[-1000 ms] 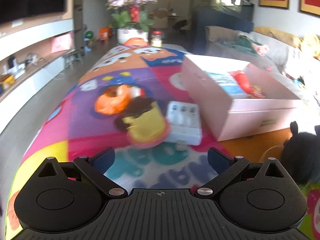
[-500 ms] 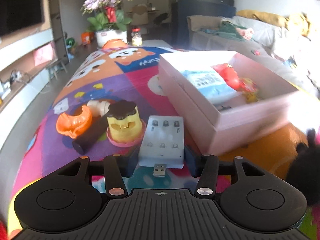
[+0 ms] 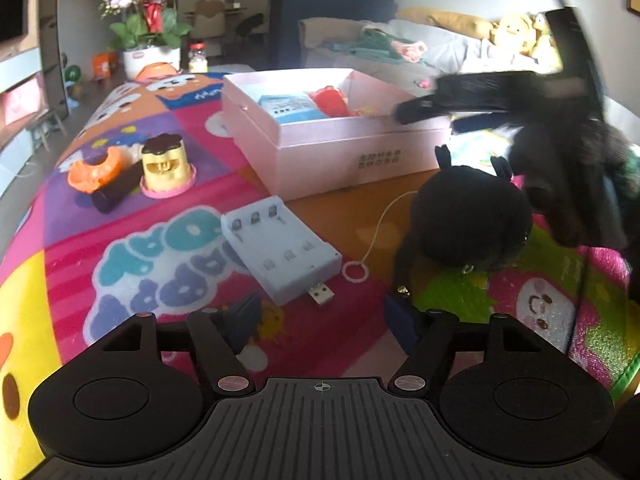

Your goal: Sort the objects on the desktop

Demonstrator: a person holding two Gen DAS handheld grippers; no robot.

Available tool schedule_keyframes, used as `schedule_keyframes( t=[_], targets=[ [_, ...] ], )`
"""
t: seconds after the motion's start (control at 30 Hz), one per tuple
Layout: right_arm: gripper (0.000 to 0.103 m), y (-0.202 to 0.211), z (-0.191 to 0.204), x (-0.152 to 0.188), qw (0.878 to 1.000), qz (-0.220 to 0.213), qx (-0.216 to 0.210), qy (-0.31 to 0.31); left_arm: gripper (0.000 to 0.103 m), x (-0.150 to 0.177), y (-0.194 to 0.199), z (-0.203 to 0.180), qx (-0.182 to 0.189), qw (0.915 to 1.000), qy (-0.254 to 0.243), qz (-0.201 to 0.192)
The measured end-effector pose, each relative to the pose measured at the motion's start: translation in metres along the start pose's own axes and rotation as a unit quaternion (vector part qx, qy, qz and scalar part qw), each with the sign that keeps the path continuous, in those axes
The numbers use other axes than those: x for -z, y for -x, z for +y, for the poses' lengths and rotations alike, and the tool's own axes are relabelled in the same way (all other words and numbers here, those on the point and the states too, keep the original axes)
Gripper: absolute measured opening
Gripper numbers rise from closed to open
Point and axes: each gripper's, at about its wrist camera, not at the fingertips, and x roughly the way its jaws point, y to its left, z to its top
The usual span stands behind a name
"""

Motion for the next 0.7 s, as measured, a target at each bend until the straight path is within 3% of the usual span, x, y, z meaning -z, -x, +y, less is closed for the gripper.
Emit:
schedule_keyframes(
  t=[0.1, 0.2, 0.23, 0.3, 0.37, 0.5, 0.63, 0.7],
  targets=[
    [0.103, -0.016, 0.002, -0.008, 0.998, 0.019, -0.039, -0.053, 0.083, -0.002, 0.005, 0.006, -0.004, 0.9999, 0.009, -0.008],
    [0.103, -0.014, 0.007, -0.009, 0.991, 0.030, -0.113, -0.063, 0.088, -0.001, 0.008, 0.010, -0.006, 0.9998, 0.018, -0.010],
    [0.103, -0.009, 0.011, -0.009, 0.991, 0.026, -0.120, -0.061, 0.090, 0.000, 0.008, 0.011, -0.008, 0.9997, 0.020, -0.011],
    [0.103, 0.009, 0.024, -0.004, 0.993, 0.013, -0.111, -0.021, 0.094, 0.001, 0.008, 0.013, -0.013, 0.9996, 0.022, -0.011],
    [0.103, 0.034, 0.047, 0.008, 0.994, -0.014, -0.090, 0.057, 0.095, 0.001, 0.006, 0.015, -0.023, 0.9993, 0.026, -0.012],
    [0.103, 0.079, 0.089, 0.046, 0.971, -0.039, -0.075, 0.222, 0.096, -0.004, -0.001, 0.025, -0.057, 0.9967, 0.056, -0.016],
    [0.097, 0.091, 0.105, 0.075, 0.960, -0.021, -0.058, 0.274, 0.096, -0.010, -0.005, 0.033, -0.070, 0.9940, 0.082, -0.020],
    [0.096, 0.092, 0.100, 0.068, 0.966, -0.025, -0.051, 0.253, 0.097, -0.012, -0.005, 0.035, -0.071, 0.9937, 0.084, -0.023]
  ],
)
